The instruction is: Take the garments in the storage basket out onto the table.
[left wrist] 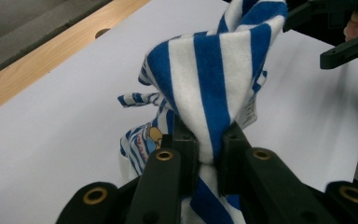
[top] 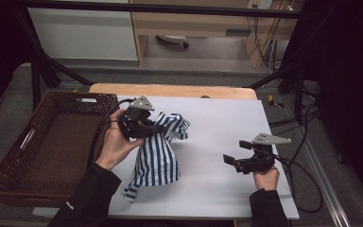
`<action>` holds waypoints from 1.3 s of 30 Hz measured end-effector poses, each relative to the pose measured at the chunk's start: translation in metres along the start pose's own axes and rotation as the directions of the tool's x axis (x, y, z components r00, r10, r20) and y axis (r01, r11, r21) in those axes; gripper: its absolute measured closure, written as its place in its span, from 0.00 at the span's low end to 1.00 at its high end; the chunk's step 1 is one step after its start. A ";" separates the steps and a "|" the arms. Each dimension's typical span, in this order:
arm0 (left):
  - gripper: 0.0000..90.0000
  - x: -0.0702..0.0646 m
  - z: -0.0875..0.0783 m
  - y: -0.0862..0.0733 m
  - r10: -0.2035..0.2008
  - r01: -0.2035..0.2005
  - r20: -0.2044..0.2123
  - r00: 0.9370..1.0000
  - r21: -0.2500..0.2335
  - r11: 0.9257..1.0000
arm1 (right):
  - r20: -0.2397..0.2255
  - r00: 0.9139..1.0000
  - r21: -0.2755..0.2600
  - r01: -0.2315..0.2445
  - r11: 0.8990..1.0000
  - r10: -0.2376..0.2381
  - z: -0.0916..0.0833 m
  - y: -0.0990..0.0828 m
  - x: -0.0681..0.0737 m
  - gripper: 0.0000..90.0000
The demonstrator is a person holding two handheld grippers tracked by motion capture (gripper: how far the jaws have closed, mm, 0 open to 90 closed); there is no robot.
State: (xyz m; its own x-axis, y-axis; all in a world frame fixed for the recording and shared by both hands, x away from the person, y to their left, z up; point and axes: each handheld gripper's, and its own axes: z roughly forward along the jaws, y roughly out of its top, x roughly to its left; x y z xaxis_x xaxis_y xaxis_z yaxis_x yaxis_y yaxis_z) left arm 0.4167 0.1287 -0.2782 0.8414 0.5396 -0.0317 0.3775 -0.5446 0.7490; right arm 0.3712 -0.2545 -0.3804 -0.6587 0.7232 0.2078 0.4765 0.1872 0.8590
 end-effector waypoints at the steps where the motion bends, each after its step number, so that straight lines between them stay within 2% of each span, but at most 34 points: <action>1: 0.89 0.000 0.002 -0.001 -0.001 0.001 0.002 1.000 0.006 1.000 | 0.000 1.000 0.001 -0.003 1.000 0.003 0.000 0.000 0.000 0.05; 8: 0.85 0.000 0.016 -0.011 -0.001 0.001 0.003 1.000 0.054 0.999 | 0.000 1.000 0.001 -0.002 1.000 0.002 0.000 0.000 0.000 0.05; 14: 0.69 0.001 0.020 -0.019 -0.031 0.031 -0.012 0.999 0.073 0.997 | -0.002 1.000 0.003 -0.001 1.000 0.001 0.001 0.000 0.000 0.05; 18: 0.57 0.002 0.014 -0.023 -0.048 0.048 -0.003 0.999 0.064 0.997 | -0.001 1.000 0.001 -0.002 1.000 0.002 0.000 0.000 0.000 0.05; 21: 0.42 0.002 0.006 -0.023 -0.069 0.068 0.011 0.998 0.055 0.996 | -0.002 1.000 0.002 0.000 1.000 0.000 0.001 0.000 0.000 0.05; 25: 0.32 -0.002 -0.008 -0.024 -0.062 0.062 0.001 0.998 0.027 0.998 | -0.003 1.000 -0.001 -0.002 1.000 0.002 0.000 0.000 0.000 0.05; 29: 0.19 -0.008 -0.021 -0.026 -0.036 0.036 -0.079 0.996 0.002 0.999 | -0.004 1.000 -0.001 -0.004 1.000 0.004 -0.001 0.000 0.000 0.05; 34: 0.06 -0.012 -0.034 -0.031 -0.033 0.036 -0.164 0.986 0.021 0.999 | -0.006 1.000 -0.001 -0.005 1.000 0.005 -0.001 0.000 0.001 0.05; 35: 0.06 -0.013 -0.037 -0.033 -0.034 0.038 -0.172 0.985 0.020 0.999 | -0.005 1.000 -0.002 -0.004 1.000 0.004 -0.001 0.000 0.000 0.05; 39: 0.05 -0.011 -0.047 -0.045 -0.063 0.063 -0.156 0.986 -0.003 0.998 | -0.005 1.000 -0.004 -0.002 1.000 0.002 -0.001 0.000 0.000 0.05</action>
State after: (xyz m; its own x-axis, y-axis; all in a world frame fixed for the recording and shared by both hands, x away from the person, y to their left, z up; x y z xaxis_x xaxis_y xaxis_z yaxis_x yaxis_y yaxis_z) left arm 0.3725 0.1778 -0.2805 0.7456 0.6659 0.0248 0.4286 -0.5077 0.7473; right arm 0.3705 -0.2550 -0.3795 -0.6607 0.7202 0.2118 0.4756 0.1833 0.8604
